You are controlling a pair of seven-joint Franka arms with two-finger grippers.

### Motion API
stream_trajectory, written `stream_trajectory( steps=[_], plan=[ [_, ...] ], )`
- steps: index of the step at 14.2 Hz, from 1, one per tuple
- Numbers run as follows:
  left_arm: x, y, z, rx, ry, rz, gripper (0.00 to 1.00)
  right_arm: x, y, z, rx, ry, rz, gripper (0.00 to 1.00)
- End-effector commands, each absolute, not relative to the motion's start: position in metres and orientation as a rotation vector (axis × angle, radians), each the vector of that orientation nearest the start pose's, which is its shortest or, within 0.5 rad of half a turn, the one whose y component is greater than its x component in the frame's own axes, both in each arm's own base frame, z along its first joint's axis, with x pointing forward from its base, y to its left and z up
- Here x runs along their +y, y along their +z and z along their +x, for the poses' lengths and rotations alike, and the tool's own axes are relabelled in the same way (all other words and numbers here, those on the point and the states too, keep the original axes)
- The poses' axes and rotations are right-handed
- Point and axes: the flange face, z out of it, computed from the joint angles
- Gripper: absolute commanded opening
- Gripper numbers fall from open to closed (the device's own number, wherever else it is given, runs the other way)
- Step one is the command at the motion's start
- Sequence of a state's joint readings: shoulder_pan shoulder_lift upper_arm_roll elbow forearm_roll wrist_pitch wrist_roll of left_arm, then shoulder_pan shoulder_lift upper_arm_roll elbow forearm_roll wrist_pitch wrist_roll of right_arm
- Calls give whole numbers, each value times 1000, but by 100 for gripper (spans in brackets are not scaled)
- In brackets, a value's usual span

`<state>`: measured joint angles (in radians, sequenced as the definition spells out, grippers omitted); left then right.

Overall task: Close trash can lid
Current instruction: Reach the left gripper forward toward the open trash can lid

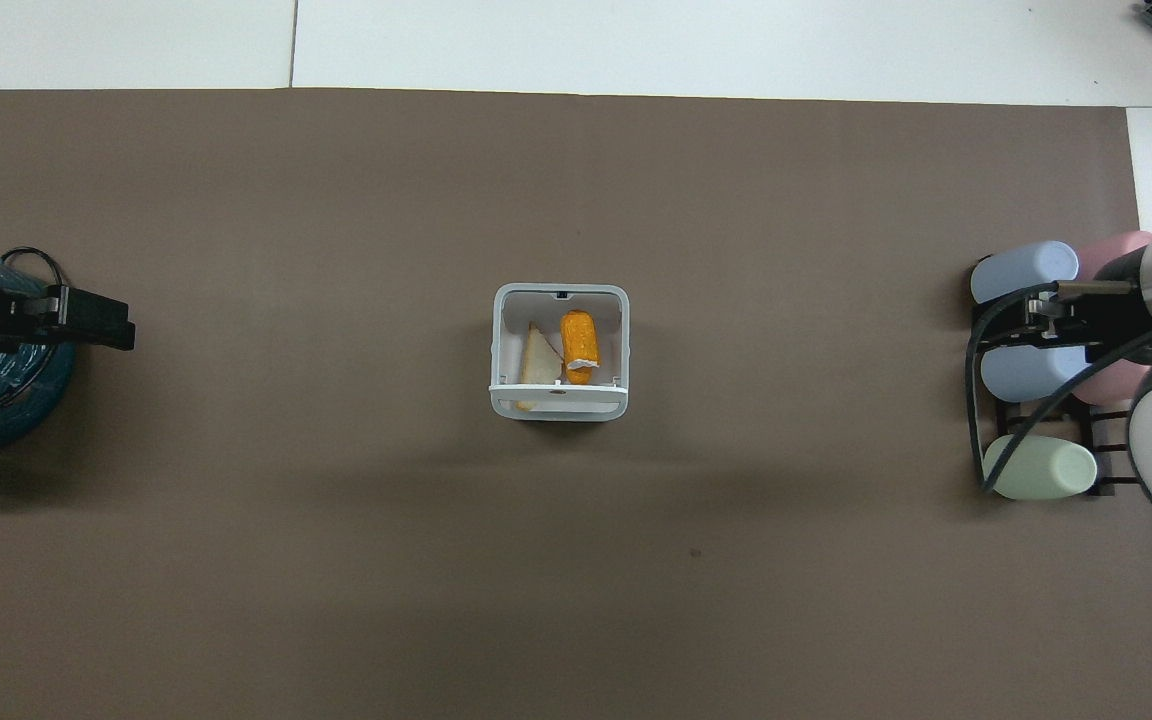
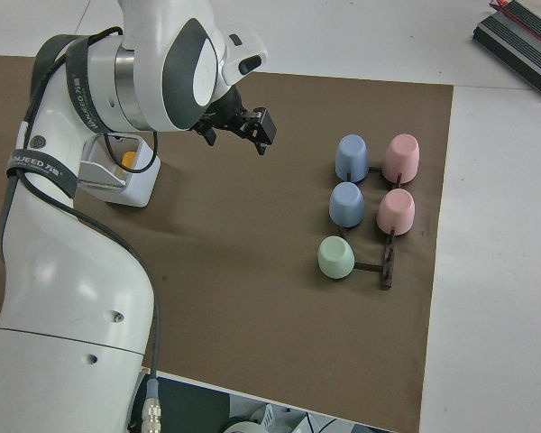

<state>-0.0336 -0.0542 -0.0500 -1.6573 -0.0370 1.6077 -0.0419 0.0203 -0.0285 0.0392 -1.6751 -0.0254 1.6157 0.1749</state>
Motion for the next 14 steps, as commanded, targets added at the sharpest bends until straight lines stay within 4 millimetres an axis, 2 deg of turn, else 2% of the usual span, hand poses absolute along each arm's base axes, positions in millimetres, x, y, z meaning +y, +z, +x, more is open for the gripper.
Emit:
stream_trajectory(
  steps=[1, 11, 14],
  plan=[
    [-46, 617, 528, 81, -8, -3156, 100, 28, 595, 543, 156, 55, -3161, 100],
    [-59, 616, 525, 95, 2, -3156, 100, 27, 595, 543, 158, 55, -3161, 100],
    [-79, 607, 517, 150, 12, -3152, 100, 27, 595, 543, 161, 55, -3160, 100]
  ],
)
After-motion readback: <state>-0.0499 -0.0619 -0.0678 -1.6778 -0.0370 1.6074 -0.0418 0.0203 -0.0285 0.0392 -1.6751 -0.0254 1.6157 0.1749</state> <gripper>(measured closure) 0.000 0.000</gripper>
